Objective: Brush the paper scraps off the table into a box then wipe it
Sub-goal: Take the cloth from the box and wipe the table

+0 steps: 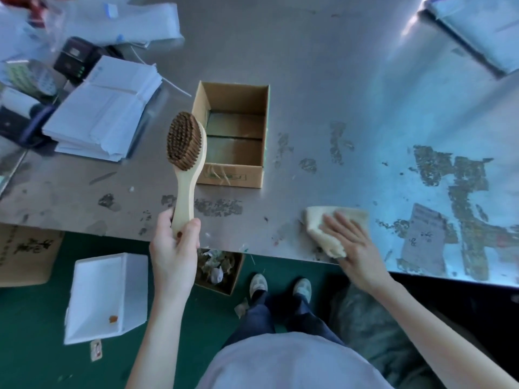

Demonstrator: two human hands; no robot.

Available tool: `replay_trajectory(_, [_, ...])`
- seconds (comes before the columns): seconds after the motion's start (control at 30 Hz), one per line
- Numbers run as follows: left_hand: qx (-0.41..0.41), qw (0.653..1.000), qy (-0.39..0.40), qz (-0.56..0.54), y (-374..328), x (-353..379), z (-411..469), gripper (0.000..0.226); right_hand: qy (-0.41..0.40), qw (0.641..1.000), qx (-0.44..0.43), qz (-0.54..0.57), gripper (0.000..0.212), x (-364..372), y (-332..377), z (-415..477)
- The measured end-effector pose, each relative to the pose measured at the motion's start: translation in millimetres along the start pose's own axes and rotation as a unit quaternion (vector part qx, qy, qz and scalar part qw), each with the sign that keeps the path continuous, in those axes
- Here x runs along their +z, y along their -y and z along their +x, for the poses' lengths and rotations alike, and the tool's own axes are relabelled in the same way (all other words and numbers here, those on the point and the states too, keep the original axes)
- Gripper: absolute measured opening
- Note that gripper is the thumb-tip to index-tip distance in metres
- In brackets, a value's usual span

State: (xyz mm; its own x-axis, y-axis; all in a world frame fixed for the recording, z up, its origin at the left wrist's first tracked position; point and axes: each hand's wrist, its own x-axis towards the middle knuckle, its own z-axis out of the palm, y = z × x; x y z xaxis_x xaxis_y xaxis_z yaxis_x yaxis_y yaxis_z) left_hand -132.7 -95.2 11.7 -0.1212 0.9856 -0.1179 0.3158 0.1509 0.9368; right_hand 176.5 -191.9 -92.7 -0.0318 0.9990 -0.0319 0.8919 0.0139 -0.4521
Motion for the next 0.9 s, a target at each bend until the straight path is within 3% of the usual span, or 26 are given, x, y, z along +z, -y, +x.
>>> replay_trajectory(0.13, [0.013,1.000,0.006,-0.009,-6,19,-2,0.012,-0.124,0.970,0.204,0.051,0.057,-16,-32,-12])
replay_trajectory(0.27, [0.021,1.000,0.004,-0.013,-11,24,-8,0.013,-0.145,0.956,0.246,0.068,0.061,-5,-10,3])
replay_trajectory(0.33, [0.019,1.000,-0.006,-0.012,-11,23,-11,0.013,-0.114,0.968,0.207,0.083,0.062,8,17,14])
replay_trajectory(0.47, [0.010,0.999,-0.031,-0.009,-10,14,-15,0.015,0.004,0.998,0.033,0.059,0.060,38,78,37])
replay_trajectory(0.6, [-0.003,0.998,-0.058,-0.009,-8,1,-19,0.021,0.129,0.984,-0.117,0.042,0.065,63,135,71])
replay_trajectory(0.73, [-0.004,0.996,-0.085,0.005,-6,-15,-22,0.012,0.181,0.966,-0.181,0.018,0.062,77,166,97])
replay_trajectory(0.9, [-0.013,0.995,-0.097,0.008,-3,-24,-24,0.015,0.177,0.946,-0.270,-0.018,0.058,76,152,84])
